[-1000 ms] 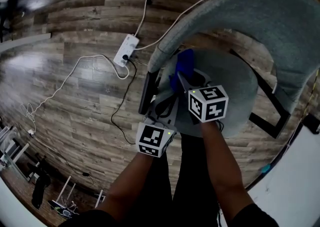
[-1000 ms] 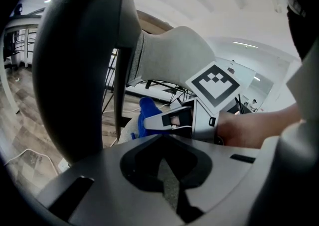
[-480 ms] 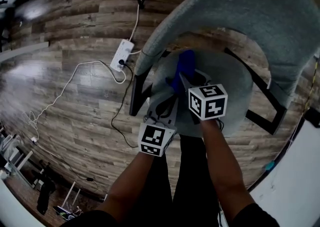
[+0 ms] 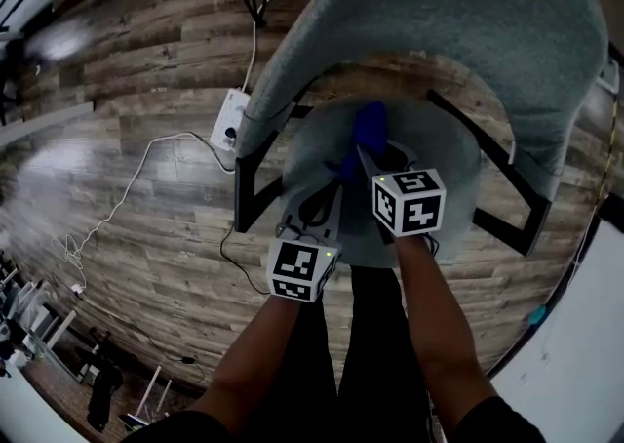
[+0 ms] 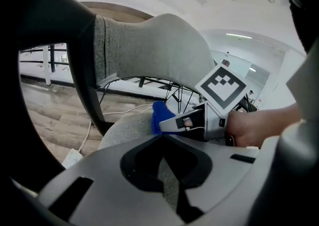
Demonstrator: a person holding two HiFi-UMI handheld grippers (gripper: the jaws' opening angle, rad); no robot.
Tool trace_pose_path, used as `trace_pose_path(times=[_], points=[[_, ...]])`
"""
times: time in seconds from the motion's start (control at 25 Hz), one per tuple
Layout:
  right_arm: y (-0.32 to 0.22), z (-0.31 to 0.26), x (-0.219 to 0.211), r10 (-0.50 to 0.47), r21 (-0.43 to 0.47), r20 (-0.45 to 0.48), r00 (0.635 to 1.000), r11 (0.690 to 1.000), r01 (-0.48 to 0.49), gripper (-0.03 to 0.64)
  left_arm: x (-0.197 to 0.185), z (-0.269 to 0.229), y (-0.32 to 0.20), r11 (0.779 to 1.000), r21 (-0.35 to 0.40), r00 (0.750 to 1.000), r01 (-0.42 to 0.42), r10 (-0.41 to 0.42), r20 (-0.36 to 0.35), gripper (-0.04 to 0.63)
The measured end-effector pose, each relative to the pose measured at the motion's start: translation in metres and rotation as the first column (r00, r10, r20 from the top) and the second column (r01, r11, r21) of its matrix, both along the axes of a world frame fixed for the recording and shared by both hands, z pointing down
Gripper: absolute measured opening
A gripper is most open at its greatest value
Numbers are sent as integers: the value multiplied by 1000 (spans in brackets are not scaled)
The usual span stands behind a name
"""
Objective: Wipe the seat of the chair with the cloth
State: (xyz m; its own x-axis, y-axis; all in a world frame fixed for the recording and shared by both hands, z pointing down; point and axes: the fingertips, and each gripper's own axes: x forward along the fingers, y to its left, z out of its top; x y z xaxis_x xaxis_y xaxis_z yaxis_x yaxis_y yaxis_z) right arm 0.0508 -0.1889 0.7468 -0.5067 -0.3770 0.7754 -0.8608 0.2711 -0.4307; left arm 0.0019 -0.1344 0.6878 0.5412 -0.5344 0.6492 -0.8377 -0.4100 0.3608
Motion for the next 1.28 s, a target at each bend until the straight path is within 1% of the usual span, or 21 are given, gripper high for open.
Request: trace_pose_path(times=[0.36,0.52,0.72,1.0,1.28], points=[[0,2,38,50,-14,-52,997,999,-51,109,21,5,-7,999,-37,1000,-8,8,-11,8],[2,3,63,79,-21,-67,995,997,-80,109,33,5,-8,999,-53,999,2,-4,-43,7],[6,5,95,116,-28,-85,990,993,-119,109,50,5,-9,999,-47,1000,-19,18,-20,8],[11,5,129,112,-44,-103,988,992,-117,109,73,7,-8,999,-52,1000,-16,15,-10,7],[18,4,163,218,-52,-153,964,972,-228,109,86,9,-3,998,-63,1000,-9,11,27,8]])
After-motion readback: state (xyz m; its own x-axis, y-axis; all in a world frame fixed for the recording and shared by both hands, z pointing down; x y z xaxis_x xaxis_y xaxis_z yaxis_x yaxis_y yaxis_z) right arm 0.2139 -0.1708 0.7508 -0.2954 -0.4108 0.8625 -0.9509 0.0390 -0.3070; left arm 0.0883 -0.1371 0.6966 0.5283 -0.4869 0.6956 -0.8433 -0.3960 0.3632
